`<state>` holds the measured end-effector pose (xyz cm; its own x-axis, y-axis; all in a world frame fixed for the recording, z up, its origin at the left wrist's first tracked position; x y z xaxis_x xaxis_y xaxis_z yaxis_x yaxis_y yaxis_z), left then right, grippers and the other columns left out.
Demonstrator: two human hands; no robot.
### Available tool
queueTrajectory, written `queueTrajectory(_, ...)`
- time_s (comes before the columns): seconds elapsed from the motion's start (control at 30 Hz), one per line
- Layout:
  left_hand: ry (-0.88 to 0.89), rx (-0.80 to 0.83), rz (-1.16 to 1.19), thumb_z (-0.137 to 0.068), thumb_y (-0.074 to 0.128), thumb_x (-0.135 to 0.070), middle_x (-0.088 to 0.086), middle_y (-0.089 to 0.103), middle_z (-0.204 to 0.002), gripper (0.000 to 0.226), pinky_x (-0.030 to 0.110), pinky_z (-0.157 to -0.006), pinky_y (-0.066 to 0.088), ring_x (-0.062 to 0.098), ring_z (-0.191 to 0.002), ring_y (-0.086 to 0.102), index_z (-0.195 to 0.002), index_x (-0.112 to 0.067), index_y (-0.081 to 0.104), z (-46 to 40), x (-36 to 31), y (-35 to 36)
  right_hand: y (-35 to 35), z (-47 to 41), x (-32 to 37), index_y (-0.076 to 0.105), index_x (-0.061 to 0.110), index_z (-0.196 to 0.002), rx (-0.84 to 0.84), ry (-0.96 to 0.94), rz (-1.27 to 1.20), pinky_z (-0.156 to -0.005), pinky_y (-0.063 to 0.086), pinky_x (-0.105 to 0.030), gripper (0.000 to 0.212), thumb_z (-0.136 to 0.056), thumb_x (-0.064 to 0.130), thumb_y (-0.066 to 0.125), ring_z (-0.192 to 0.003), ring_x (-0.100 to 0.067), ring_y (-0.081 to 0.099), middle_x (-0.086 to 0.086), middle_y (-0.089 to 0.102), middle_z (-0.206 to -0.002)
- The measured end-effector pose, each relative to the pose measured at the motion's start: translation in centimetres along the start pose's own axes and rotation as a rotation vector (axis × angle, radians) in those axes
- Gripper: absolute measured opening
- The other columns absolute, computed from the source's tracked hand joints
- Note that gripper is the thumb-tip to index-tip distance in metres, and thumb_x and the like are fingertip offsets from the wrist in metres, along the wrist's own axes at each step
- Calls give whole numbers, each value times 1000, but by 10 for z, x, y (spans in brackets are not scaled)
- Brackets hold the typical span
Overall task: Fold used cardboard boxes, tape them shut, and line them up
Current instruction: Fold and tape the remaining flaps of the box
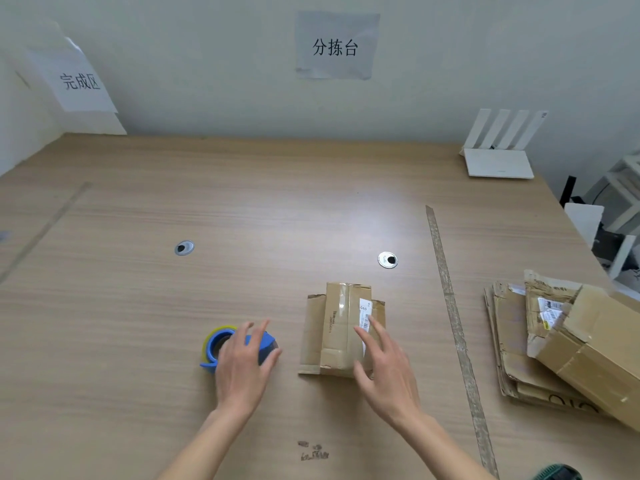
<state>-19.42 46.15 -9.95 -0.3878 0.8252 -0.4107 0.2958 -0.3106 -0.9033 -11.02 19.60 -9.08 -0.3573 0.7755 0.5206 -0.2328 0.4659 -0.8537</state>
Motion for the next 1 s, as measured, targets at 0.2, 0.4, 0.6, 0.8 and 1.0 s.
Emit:
queueTrajectory(0.2,-132,275,-232,-93,49,-64,-5,61,-102,66,31,-94,41,19,-96,60,-152,-42,29,-1,44,8,10,-10,23,36,30,-154,-10,-66,-15,-123,25,-35,62,-95,30,57,-150,-11,24,13,24,-164)
queueTrajectory(0.4,-64,251,33,-83,33,-70,-8,59,-94,68,31,-73,43,15,-83,55,-144,-43,45,-12,47,-5,22,-23,49,39,31,-152,64,-144,-126,-118,29,-24,58,-96,22,53,-144,5,25,20,28,-160)
queueTrajectory(0.6,94,227,252,-75,58,-71,-32,65,-107,55,22,-75,48,-1,-91,61,-127,-52,54,-26,19,-44,30,-51,89,42,26,-149,366,53,-701,-116,37,-27,44,-106,20,48,-135,1,44,13,46,-149)
queueTrajectory(0.8,192,231,309,-76,64,-64,-32,63,-113,52,28,-80,50,0,-95,61,-126,-52,55,-34,-1,-54,27,-56,103,65,22,-130,469,77,-856,-107,45,-22,38,-102,5,44,-122,-1,59,10,69,-127)
queueTrajectory(1.0,254,236,321,-76,65,-63,-34,62,-115,53,26,-85,47,-3,-97,59,-127,-51,56,-30,-12,-53,23,-53,92,68,20,-128,440,111,-855,-101,45,-19,34,-102,9,48,-118,0,59,1,61,-131)
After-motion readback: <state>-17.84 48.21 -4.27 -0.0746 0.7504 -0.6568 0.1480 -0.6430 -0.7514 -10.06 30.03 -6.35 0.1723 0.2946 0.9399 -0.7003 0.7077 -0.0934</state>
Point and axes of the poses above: each hand's wrist, its own z-axis away from the middle knuckle, its own y-axis out of the palm, x = y × z, the point moved 5 cm from there along -z, towards the middle knuckle
